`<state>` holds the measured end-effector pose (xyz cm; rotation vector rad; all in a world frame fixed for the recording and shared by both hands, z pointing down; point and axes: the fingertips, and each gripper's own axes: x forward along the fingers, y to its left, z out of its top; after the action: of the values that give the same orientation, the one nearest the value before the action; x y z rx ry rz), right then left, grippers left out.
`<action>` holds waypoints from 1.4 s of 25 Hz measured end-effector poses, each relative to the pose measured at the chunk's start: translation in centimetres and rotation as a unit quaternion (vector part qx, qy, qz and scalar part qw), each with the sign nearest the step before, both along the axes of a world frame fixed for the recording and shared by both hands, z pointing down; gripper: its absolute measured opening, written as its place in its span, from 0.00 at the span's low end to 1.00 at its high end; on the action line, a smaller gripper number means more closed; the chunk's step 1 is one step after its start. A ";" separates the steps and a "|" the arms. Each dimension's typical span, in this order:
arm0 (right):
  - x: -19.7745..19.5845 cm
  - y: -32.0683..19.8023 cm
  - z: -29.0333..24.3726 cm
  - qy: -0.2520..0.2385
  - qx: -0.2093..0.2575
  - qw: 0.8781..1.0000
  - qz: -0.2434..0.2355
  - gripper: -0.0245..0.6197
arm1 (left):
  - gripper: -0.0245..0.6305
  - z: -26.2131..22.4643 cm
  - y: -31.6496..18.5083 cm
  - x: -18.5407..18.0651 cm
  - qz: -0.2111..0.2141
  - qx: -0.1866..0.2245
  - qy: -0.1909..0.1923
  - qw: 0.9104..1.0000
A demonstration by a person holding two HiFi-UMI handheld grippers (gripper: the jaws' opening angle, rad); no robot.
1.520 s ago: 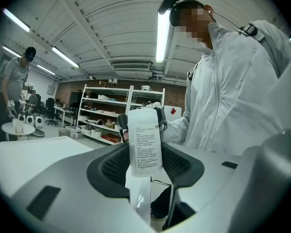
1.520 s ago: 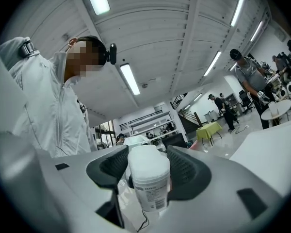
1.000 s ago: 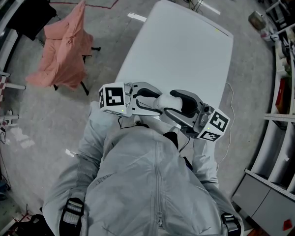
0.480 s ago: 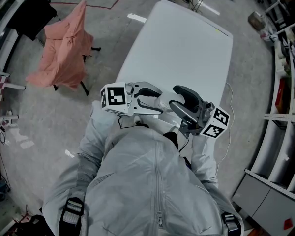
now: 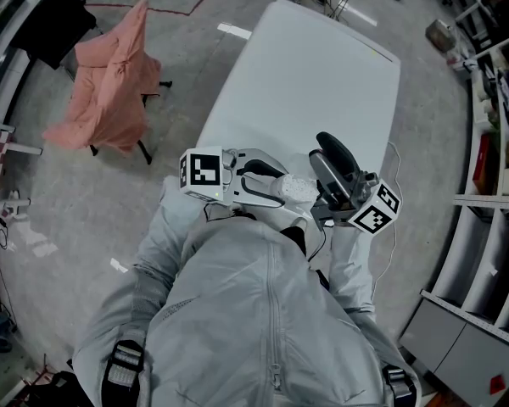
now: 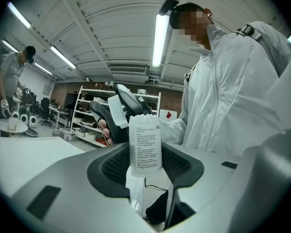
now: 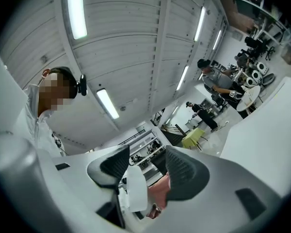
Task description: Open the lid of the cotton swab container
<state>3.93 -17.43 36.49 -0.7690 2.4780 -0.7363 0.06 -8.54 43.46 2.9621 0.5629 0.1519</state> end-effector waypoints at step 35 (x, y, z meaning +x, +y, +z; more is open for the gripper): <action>-0.8 -1.0 4.2 0.021 -0.098 0.995 0.025 0.32 | 0.35 -0.9 0.9 0.1 0.005 0.001 0.027 1.000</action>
<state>3.09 -18.43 40.66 -0.9224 2.4378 -0.9636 0.14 -7.64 42.53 2.9740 0.5837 0.0739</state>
